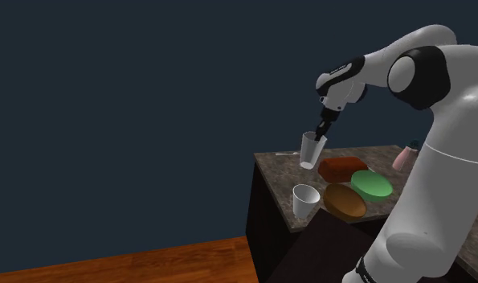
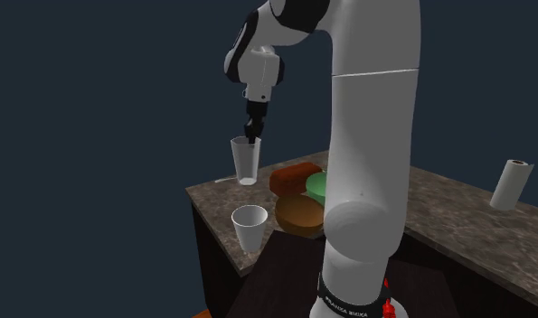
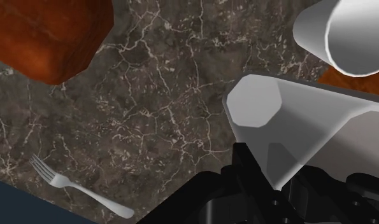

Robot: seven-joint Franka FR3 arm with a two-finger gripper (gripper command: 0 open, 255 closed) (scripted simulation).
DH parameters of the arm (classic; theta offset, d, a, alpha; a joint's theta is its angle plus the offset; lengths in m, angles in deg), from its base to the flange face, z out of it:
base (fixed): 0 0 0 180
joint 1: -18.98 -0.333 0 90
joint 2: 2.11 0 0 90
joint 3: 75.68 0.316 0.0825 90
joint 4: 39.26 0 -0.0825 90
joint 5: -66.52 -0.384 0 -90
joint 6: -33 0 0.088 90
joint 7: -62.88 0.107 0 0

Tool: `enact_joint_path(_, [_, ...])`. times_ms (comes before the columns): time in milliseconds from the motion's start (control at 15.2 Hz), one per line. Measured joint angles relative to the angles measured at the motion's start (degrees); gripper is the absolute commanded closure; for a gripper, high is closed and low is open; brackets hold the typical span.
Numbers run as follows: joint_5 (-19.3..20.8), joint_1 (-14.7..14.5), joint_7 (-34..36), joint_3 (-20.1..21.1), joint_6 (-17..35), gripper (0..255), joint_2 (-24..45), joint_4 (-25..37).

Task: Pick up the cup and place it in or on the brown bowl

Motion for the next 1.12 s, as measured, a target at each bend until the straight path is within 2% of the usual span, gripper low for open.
enact_joint_path(264, [2.1, -0.2, 1.1, -0.4, -1.8, 255, -2.3, 0.4])
enact_joint_path(462, [7.4, 0.0, 3.0, -0.9, -2.3, 255, -8.9, -3.4])
enact_joint_path(726, [14.5, 2.5, 4.7, -0.7, -4.4, 255, -17.8, -7.5])
enact_joint_path(1122, [23.1, 8.6, 4.7, 0.4, -9.5, 255, -29.5, -12.0])
